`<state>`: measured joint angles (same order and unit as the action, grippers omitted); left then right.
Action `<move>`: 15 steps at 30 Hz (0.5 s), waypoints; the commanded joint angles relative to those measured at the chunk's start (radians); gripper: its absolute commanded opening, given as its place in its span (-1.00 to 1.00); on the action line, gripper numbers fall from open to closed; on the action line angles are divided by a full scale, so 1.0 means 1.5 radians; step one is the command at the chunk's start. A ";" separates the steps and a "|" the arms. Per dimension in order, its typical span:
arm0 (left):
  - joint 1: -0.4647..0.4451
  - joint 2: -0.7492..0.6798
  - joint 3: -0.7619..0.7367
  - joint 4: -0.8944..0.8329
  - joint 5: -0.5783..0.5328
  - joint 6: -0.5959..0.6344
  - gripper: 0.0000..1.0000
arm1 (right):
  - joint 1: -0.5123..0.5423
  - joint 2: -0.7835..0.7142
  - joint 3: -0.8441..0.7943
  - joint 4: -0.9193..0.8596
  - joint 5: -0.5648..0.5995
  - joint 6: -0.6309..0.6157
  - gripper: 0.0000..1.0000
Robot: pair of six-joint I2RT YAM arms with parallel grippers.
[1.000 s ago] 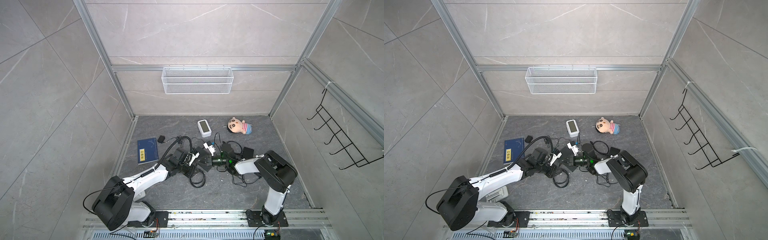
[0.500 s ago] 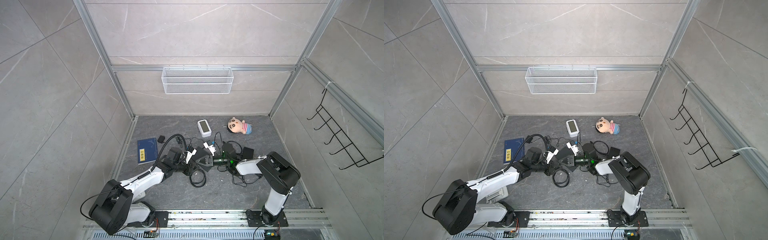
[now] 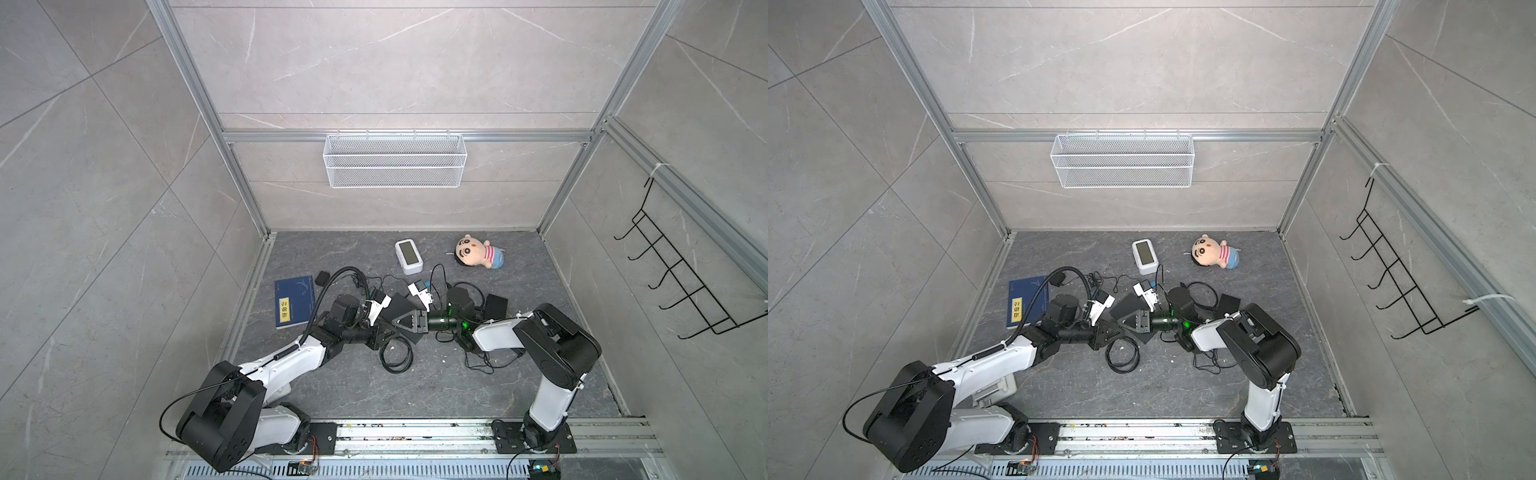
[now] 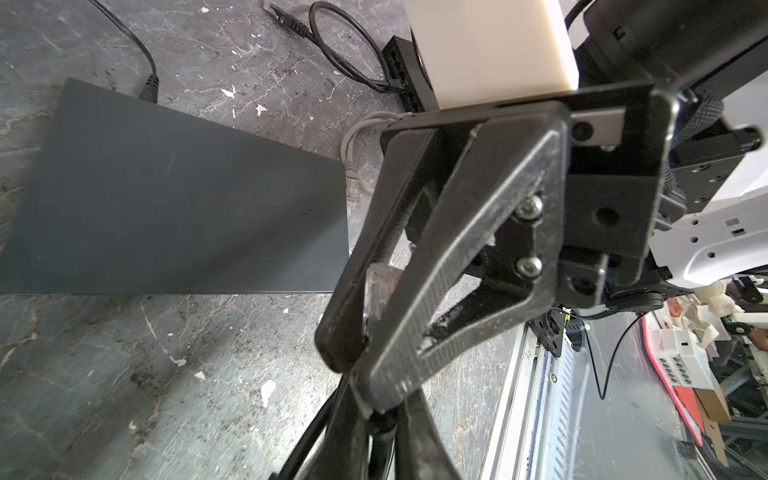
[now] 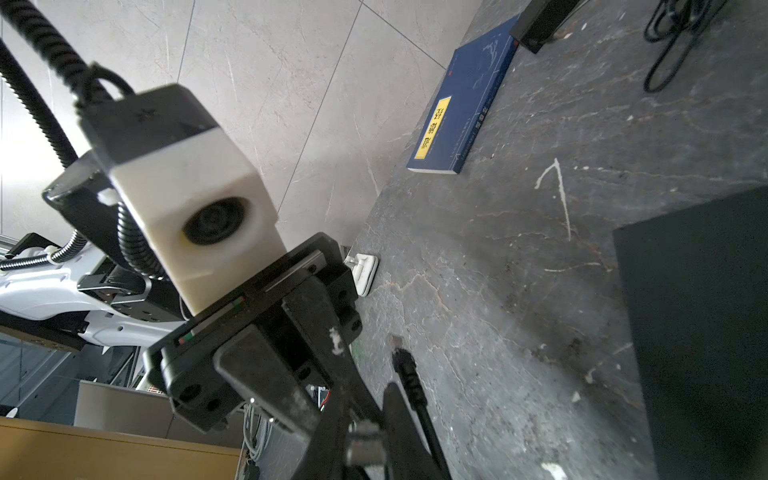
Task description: Insert the plug into the switch port
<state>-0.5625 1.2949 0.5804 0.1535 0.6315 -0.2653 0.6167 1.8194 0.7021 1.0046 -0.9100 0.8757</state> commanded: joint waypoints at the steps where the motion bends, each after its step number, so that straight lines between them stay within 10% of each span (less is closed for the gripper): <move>1: 0.001 0.003 0.015 0.006 0.009 0.003 -0.91 | -0.003 0.004 -0.003 0.044 -0.015 0.016 -0.54; 7: -0.003 0.035 0.077 -0.138 -0.071 0.056 -0.96 | -0.034 -0.018 -0.017 0.045 0.000 0.038 -0.37; 15: -0.033 0.045 0.092 -0.163 -0.146 0.084 -0.97 | -0.038 -0.102 0.023 -0.269 0.063 -0.092 -0.32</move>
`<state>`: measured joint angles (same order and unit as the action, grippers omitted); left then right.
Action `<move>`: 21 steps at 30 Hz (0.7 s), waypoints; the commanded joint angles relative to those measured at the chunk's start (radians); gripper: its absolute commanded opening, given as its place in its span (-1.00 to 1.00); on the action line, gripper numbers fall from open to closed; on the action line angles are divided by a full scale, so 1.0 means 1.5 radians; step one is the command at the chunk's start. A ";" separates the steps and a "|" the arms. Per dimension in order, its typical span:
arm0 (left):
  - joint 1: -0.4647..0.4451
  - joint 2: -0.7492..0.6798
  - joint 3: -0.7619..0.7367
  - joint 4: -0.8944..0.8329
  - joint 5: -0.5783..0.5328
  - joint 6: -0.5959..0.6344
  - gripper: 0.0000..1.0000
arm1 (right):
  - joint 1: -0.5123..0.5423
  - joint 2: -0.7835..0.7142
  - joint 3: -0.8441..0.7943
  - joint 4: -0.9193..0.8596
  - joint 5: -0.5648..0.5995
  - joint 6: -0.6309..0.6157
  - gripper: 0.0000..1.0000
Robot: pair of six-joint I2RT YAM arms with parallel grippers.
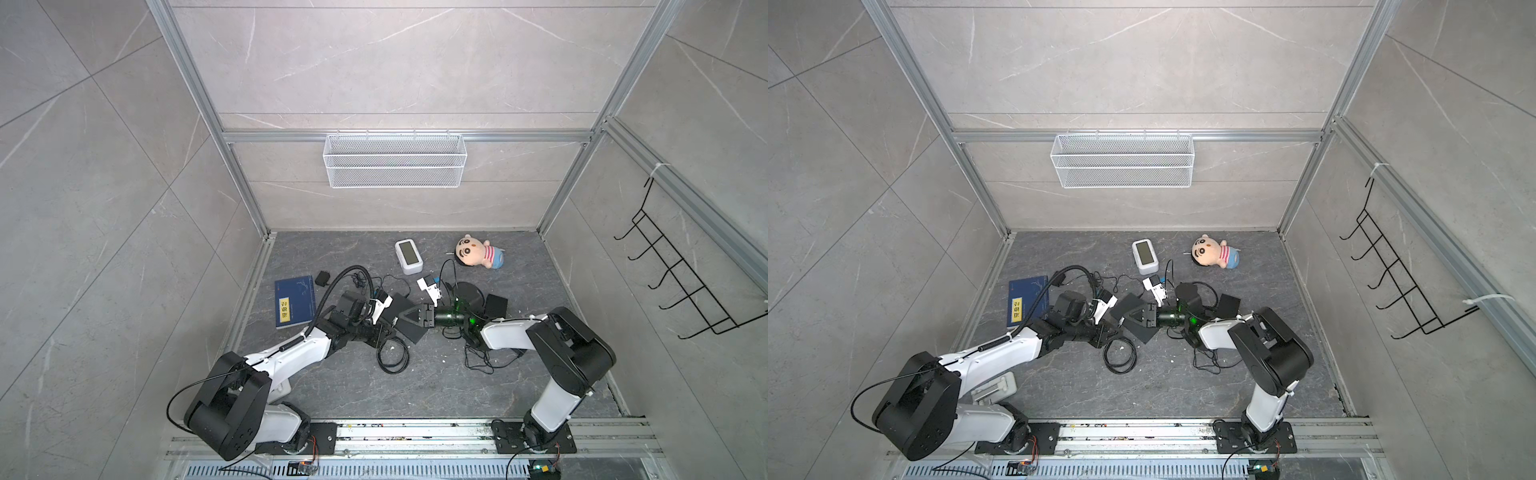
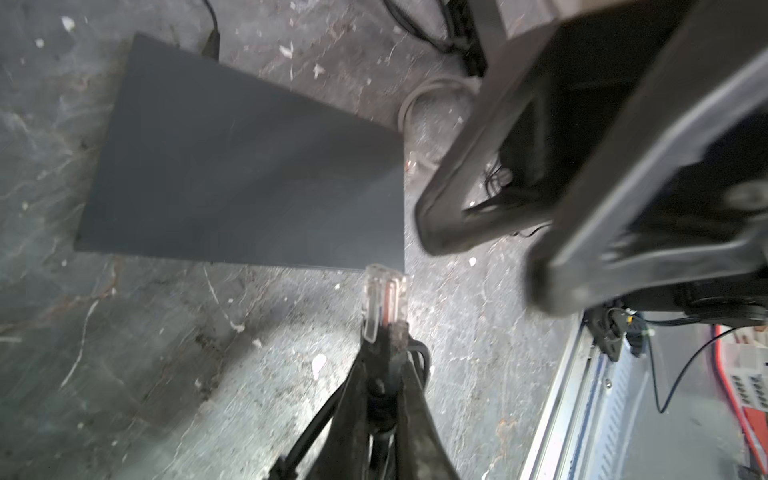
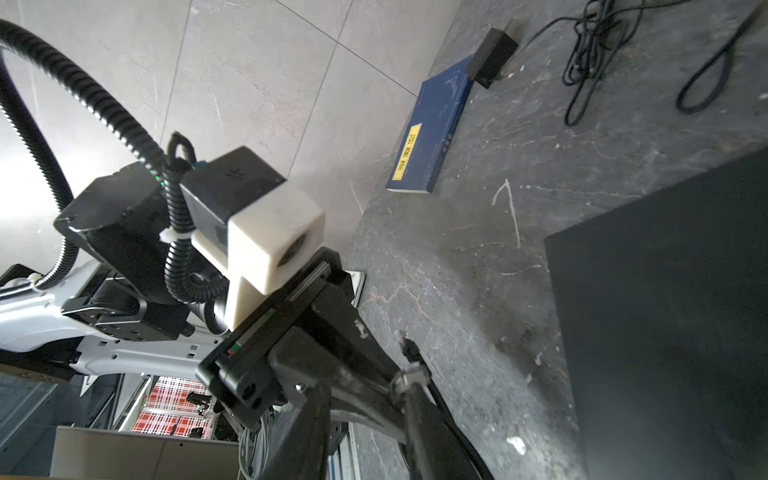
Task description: Insert the plug into the switch port
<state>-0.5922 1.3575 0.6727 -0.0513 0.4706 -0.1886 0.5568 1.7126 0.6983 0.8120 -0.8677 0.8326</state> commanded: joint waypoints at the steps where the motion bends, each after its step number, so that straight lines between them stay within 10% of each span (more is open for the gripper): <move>1: -0.021 0.004 0.036 -0.035 -0.054 0.041 -0.97 | 0.003 -0.037 0.035 -0.191 0.048 -0.077 -0.32; 21: -0.117 0.041 0.108 -0.126 -0.226 0.115 -0.96 | 0.030 -0.003 0.087 -0.321 0.092 -0.062 -0.34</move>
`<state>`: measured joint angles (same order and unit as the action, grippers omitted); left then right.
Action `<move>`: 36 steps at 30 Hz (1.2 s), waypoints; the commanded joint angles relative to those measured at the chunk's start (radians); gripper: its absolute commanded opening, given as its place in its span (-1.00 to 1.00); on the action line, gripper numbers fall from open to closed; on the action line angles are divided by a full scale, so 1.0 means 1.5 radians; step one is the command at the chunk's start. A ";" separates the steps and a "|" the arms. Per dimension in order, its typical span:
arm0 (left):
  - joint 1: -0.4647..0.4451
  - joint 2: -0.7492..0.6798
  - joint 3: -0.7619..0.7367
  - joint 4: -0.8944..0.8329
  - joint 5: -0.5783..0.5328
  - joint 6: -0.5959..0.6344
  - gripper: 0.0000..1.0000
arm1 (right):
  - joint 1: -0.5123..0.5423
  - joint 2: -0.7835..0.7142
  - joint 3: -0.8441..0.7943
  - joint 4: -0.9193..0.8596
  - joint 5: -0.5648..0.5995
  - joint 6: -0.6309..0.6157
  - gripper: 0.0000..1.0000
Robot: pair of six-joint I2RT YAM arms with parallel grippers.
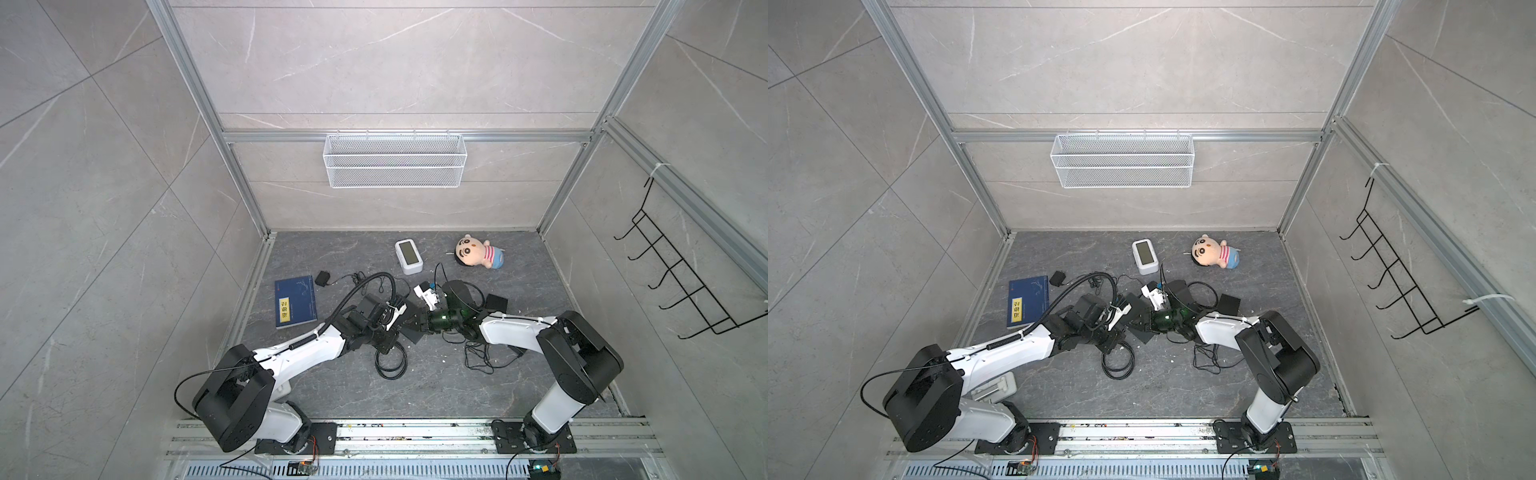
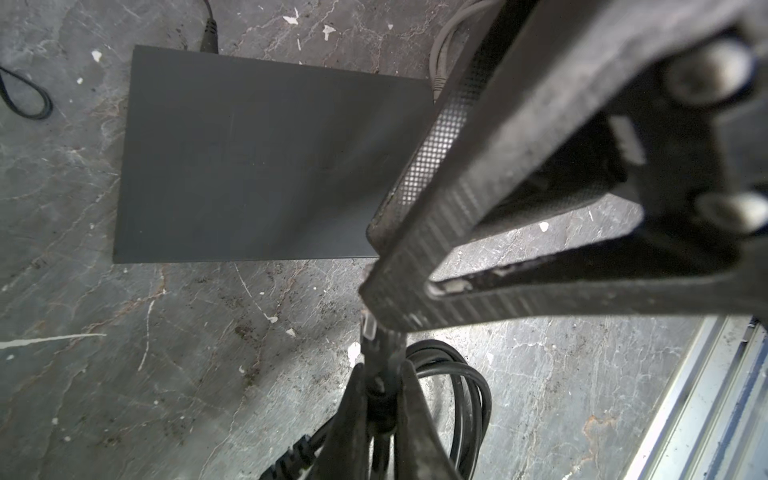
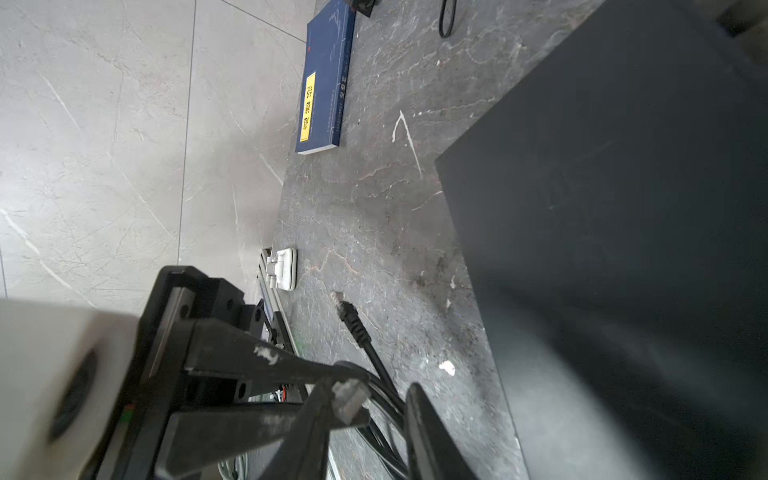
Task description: Insert the plug into the switch port
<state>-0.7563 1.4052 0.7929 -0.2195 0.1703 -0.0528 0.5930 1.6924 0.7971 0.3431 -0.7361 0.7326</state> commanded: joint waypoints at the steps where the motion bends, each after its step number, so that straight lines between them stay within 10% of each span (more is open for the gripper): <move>1: -0.009 0.011 0.029 -0.013 -0.029 0.026 -0.96 | 0.007 0.012 0.022 -0.010 0.003 0.004 -0.34; 18: -0.027 0.003 0.008 0.001 -0.124 0.011 -0.81 | 0.016 0.014 0.019 0.002 -0.014 -0.022 -0.82; 23: -0.013 -0.034 -0.039 0.051 -0.039 -0.001 -0.40 | 0.015 -0.006 -0.010 0.054 -0.021 -0.059 -0.83; 36: 0.041 -0.100 -0.135 0.170 0.142 -0.048 -0.31 | 0.015 -0.028 -0.030 0.101 -0.049 -0.108 -0.84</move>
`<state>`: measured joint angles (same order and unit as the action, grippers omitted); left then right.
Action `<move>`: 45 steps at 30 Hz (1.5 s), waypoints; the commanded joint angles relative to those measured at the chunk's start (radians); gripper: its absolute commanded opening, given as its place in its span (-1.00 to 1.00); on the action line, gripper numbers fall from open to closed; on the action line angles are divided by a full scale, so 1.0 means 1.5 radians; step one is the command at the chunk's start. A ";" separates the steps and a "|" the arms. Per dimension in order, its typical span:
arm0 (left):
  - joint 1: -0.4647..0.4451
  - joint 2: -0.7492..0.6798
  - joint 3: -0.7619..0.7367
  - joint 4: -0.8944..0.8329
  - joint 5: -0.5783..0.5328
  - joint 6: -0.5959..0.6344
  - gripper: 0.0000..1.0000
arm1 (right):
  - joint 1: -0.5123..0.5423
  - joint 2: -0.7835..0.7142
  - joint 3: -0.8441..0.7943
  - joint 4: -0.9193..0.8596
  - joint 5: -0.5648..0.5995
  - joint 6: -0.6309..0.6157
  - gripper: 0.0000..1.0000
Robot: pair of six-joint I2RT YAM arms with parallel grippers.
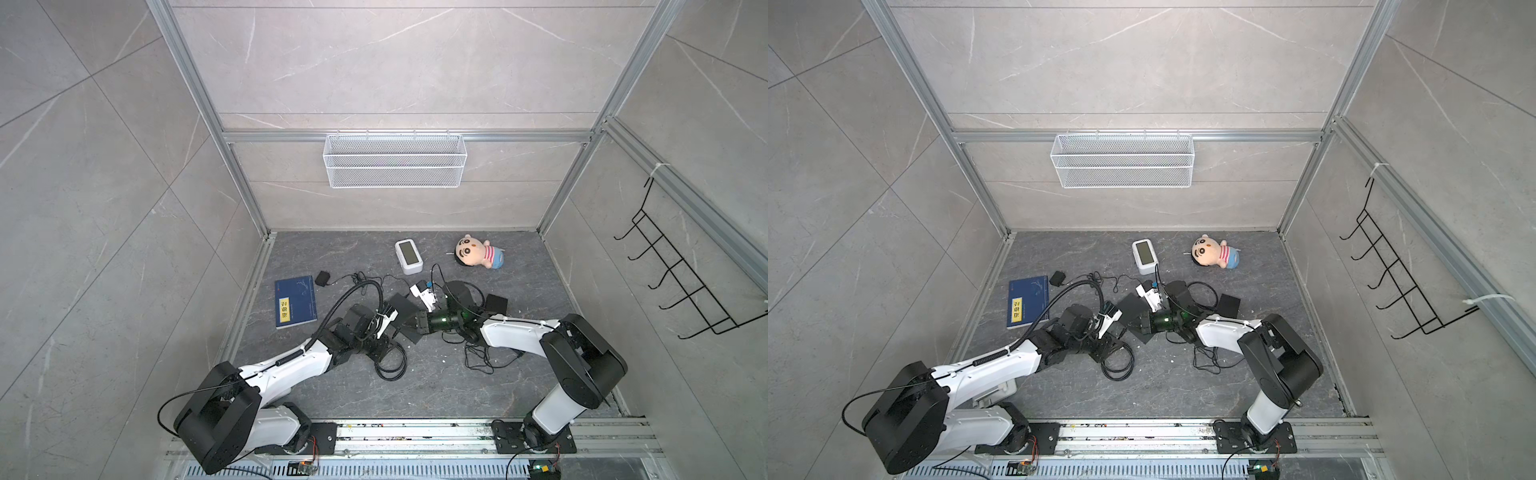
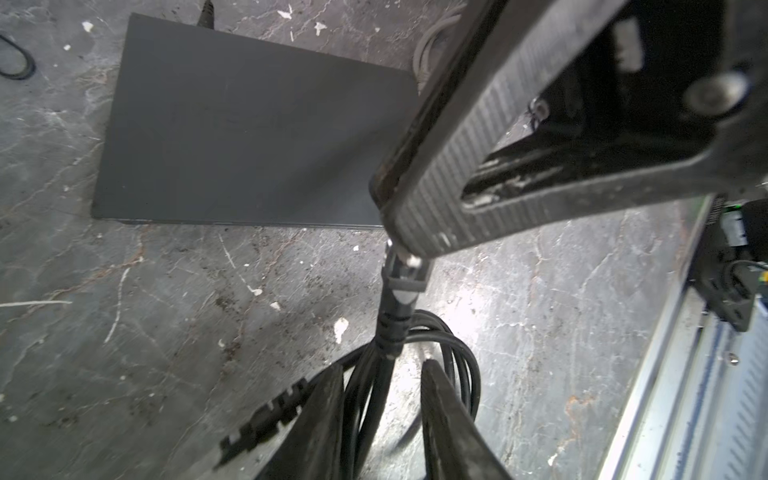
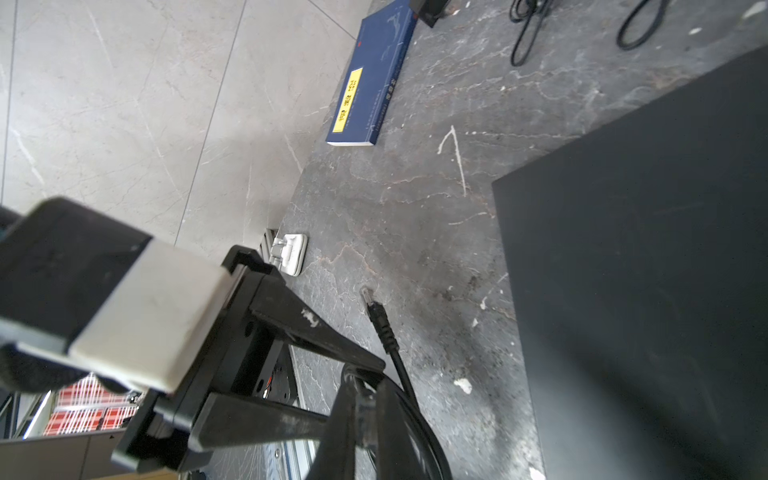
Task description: Insert the plug into the switch port
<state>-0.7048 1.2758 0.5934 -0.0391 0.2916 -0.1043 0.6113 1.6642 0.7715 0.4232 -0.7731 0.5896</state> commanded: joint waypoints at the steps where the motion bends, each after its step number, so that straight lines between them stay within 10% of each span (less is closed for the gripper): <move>1: 0.010 -0.014 -0.004 0.055 0.072 -0.015 -0.31 | 0.004 -0.009 -0.015 0.057 -0.029 -0.011 -0.84; 27: 0.074 0.002 -0.041 0.175 0.234 -0.071 -0.88 | 0.003 0.002 -0.047 0.160 -0.075 -0.013 -0.74; 45: -0.040 -0.032 0.082 -0.067 -0.193 0.056 -0.95 | -0.015 -0.038 0.025 -0.087 0.060 0.038 -0.33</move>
<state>-0.7132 1.2160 0.6563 -0.0799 0.1524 -0.0998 0.5903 1.6363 0.7856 0.3775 -0.7380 0.6144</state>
